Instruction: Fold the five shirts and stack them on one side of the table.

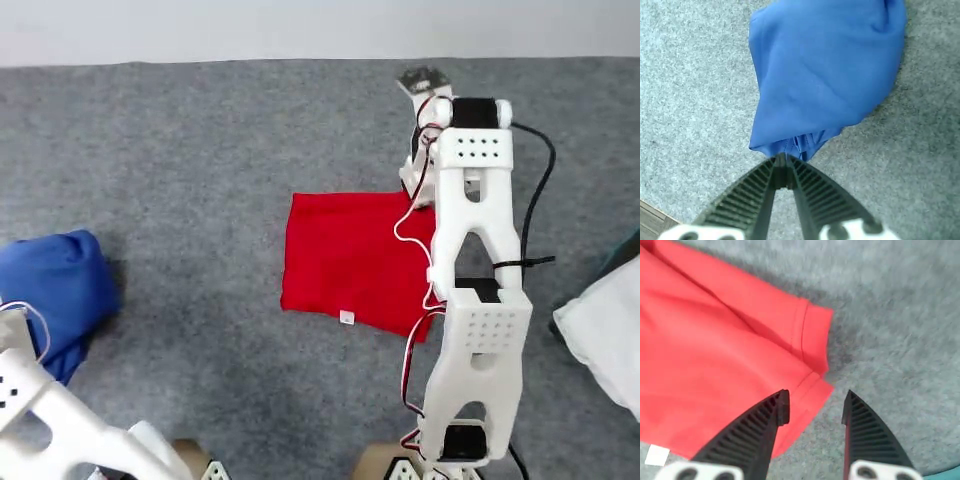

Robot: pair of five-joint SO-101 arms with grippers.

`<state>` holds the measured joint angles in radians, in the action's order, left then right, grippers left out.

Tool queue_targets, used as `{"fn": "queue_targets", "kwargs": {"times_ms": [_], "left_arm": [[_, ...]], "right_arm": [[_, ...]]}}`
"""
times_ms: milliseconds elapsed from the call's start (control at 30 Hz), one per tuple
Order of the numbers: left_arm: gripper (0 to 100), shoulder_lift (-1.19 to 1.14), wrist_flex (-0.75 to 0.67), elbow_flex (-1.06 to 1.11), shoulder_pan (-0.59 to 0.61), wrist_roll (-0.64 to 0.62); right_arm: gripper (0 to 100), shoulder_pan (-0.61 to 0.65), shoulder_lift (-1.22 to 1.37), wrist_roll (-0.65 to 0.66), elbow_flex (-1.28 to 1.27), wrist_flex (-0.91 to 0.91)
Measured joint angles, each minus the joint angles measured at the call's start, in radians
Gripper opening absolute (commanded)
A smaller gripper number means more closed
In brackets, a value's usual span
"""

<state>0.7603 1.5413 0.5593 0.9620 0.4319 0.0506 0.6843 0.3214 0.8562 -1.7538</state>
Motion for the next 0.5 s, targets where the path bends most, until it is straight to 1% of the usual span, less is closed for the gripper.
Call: {"fn": "queue_targets", "kwargs": {"times_ms": [200,500], "left_arm": [[1,0.000,0.000,0.000,0.000,0.000],[1,0.000,0.000,0.000,0.000,0.000]], "right_arm": [[16.7,0.009,0.092,0.000,-0.005,0.000],[1.4,0.018,0.110,0.000,-0.005,0.003]]}}
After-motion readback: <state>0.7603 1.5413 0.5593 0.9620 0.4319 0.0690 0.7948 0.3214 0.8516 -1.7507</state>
